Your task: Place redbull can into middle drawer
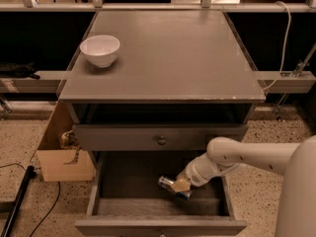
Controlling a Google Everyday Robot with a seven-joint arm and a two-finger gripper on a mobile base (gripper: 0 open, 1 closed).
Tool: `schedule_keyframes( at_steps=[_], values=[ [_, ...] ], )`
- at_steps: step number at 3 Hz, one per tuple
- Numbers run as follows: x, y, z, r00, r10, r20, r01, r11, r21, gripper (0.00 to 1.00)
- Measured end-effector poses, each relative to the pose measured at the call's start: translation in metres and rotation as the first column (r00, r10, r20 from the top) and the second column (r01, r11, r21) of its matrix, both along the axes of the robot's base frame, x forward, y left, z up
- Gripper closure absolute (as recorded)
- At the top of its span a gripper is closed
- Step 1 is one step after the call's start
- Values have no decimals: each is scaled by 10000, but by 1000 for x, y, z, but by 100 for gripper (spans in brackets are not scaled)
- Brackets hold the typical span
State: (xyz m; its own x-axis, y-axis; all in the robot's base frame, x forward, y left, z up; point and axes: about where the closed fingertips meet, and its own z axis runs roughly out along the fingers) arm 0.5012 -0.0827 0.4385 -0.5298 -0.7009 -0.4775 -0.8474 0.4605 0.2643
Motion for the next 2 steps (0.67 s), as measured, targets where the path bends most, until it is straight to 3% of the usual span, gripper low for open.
schedule_keyframes(
  at_steps=[1, 2],
  values=[
    [0, 2, 5, 9997, 98, 212, -96, 9999, -87, 100],
    [3, 11, -25, 9996, 239, -166, -244, 9992, -303, 100]
  ],
)
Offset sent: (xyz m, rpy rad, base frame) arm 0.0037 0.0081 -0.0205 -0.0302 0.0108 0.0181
